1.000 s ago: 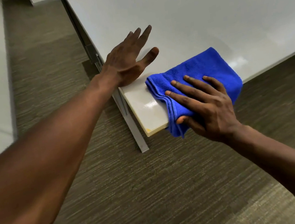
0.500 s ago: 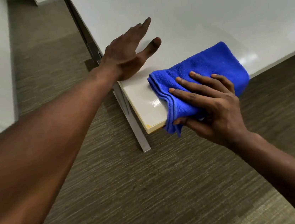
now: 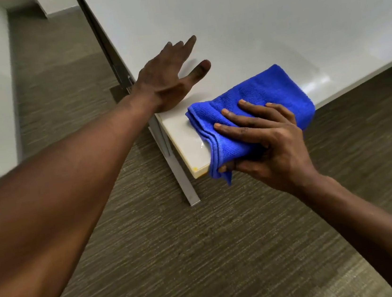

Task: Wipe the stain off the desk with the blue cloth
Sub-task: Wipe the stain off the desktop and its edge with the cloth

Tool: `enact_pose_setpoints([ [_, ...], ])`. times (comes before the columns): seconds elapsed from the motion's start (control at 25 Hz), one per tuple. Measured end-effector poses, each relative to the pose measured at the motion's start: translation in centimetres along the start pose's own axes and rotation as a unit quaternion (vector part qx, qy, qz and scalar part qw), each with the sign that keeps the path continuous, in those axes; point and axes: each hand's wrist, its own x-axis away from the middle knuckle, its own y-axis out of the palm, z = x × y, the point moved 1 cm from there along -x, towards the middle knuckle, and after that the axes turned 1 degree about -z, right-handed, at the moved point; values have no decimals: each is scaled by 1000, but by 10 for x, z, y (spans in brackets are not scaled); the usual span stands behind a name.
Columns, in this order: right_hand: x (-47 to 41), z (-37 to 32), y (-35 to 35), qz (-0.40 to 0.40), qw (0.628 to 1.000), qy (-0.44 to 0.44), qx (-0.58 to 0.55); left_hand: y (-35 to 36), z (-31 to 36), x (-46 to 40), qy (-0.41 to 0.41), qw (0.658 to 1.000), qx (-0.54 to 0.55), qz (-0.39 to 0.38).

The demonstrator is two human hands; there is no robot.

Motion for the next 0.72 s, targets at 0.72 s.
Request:
enact_pose_setpoints([
  [0.72,-3,5,-11,-63,996,27,-59,-4,-1,-3,3,999,-33,-1],
])
